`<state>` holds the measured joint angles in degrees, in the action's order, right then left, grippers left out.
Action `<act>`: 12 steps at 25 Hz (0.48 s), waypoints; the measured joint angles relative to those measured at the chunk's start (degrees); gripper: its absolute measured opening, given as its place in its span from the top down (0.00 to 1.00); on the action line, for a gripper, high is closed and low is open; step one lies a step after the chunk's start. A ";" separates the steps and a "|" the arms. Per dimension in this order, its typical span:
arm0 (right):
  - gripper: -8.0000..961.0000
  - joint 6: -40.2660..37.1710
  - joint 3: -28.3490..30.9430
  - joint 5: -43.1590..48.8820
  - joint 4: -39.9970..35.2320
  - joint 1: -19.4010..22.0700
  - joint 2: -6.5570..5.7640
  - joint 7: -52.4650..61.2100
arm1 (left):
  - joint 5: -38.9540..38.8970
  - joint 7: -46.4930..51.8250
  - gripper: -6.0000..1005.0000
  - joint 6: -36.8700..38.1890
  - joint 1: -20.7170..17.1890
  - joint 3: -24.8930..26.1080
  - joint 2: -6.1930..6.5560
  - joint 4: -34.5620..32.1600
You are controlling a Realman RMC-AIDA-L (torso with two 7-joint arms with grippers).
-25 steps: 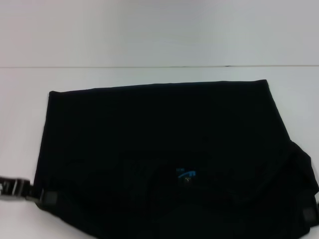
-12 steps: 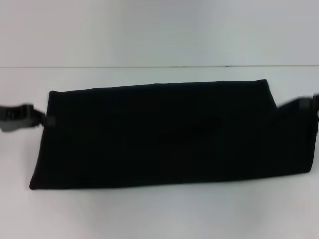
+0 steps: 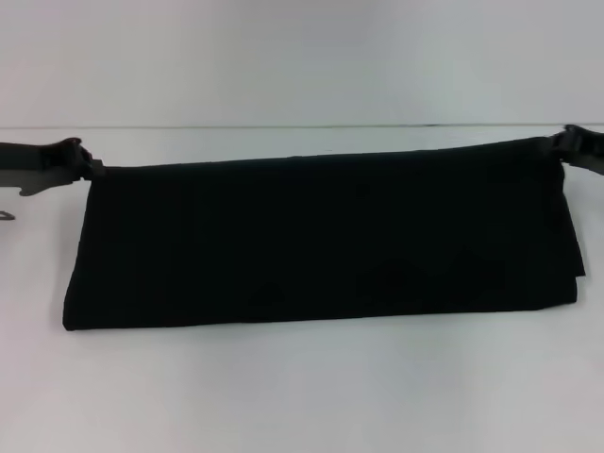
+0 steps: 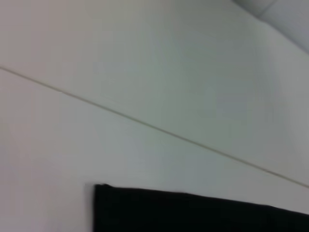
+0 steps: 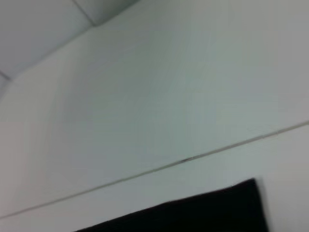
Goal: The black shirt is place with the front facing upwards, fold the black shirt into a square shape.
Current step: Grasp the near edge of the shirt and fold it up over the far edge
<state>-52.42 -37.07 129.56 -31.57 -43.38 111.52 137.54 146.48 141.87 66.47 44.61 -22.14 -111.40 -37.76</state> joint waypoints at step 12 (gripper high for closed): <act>0.92 13.94 -6.74 1.29 2.22 -5.09 1.07 0.93 | 0.01 5.41 0.99 -7.60 0.91 -5.60 -1.73 -1.10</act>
<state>-38.48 -43.81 130.85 -29.35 -48.47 112.59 138.47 146.49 147.28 58.87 45.52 -27.74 -113.13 -38.87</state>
